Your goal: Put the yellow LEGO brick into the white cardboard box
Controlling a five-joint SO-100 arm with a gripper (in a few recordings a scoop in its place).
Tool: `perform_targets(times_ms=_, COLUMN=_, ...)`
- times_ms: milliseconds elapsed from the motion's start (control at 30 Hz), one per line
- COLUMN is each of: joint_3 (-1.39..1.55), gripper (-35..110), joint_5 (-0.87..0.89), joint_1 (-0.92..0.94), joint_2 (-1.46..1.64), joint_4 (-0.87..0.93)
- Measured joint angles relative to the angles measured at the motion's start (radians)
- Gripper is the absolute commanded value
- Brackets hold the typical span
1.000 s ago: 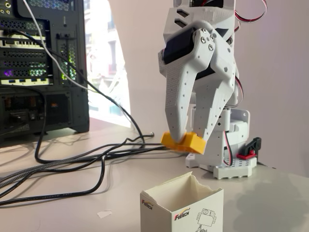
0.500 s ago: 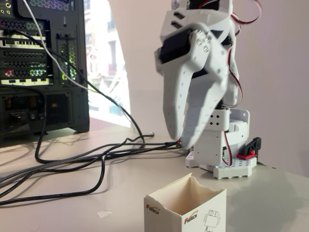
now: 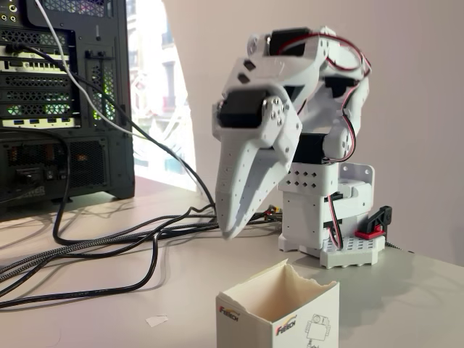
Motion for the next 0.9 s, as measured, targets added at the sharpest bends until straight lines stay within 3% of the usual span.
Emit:
perform_targets(times_ms=267, joint_3=0.158, gripper=-9, joint_5=-0.005, joint_1=0.025, joint_2=0.325, joint_4=0.066)
perform_targets(times_ms=900, joint_3=0.199, gripper=-9, joint_5=-0.005, joint_1=0.075, joint_2=0.402, joint_4=0.072)
